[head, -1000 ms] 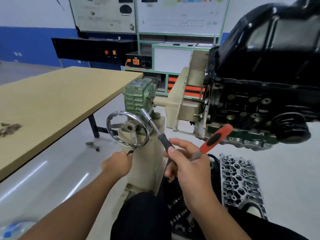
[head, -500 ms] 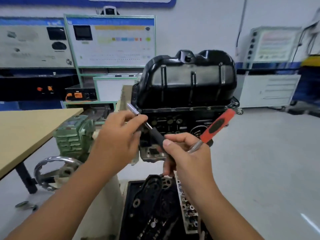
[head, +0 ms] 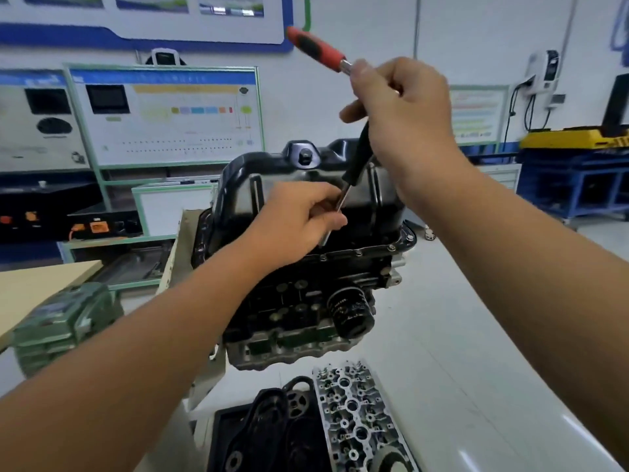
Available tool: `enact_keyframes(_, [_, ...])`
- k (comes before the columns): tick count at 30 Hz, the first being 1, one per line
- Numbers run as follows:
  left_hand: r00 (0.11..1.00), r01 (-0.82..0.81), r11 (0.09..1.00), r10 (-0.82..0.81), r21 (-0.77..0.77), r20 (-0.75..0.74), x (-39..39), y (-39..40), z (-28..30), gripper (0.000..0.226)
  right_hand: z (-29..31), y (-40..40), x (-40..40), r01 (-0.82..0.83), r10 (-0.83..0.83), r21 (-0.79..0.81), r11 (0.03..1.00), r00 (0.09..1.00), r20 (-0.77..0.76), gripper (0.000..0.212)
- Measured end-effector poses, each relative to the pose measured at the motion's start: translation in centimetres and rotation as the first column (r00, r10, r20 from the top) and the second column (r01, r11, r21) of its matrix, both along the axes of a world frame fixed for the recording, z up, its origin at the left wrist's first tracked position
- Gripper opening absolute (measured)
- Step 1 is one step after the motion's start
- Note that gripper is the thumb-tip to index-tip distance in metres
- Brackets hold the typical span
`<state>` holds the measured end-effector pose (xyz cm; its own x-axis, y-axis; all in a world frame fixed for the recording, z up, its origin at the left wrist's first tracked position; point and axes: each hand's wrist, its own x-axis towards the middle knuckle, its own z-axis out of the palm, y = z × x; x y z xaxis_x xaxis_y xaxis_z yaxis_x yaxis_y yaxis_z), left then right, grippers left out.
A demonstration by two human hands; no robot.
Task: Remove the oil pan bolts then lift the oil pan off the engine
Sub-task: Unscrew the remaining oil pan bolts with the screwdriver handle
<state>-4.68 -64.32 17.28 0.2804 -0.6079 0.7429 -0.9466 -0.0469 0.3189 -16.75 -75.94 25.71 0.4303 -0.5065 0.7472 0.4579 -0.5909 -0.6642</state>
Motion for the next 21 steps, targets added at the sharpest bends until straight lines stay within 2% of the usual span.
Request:
enact_keyframes(2, [0.992,0.007,0.997,-0.016,-0.075,-0.123,0.6,-1.1,-0.9,0.027,0.4,0.4,0.8,-0.134,0.134,-0.007,0.991,0.990,-0.040,0.032])
enact_keyframes(4, [0.990,-0.014,0.997,0.003,-0.077,-0.141,1.3,-1.5,-2.0,0.027,-0.3,0.9,1.4,-0.299,0.300,0.018,0.954,0.951,-0.076,0.023])
enact_keyframes(6, [0.991,-0.024,0.999,0.018,-0.044,-0.131,1.8,-1.5,-3.2,0.023,-1.4,1.0,2.0,-0.337,0.333,-0.021,0.941,0.936,-0.111,0.009])
enact_keyframes(8, [0.991,-0.020,0.998,0.011,-0.065,-0.136,2.1,-1.5,-4.2,0.024,-2.3,0.9,2.5,-0.334,0.332,-0.019,0.942,0.940,-0.082,0.005])
enact_keyframes(11, [0.990,0.012,0.985,-0.035,-0.173,-0.133,2.2,-2.0,-5.3,0.022,-2.6,0.4,3.3,-0.300,0.300,0.069,0.951,0.954,0.022,0.006])
enact_keyframes(14, [0.991,-0.010,0.968,-0.024,-0.249,-0.133,2.1,-2.7,-6.2,0.020,-2.4,0.3,4.2,-0.264,0.261,0.086,0.961,0.964,0.042,0.005])
enact_keyframes(17, [0.994,-0.027,0.956,-0.006,-0.293,-0.113,2.2,-2.9,-6.8,0.026,-2.7,0.8,5.1,-0.164,0.162,0.034,0.986,0.985,0.062,0.012])
enact_keyframes(21, [0.998,-0.010,0.951,-0.008,-0.308,-0.056,2.1,-3.0,-6.8,0.024,-3.7,1.3,5.7,-0.018,0.012,0.029,0.999,0.983,0.186,0.014])
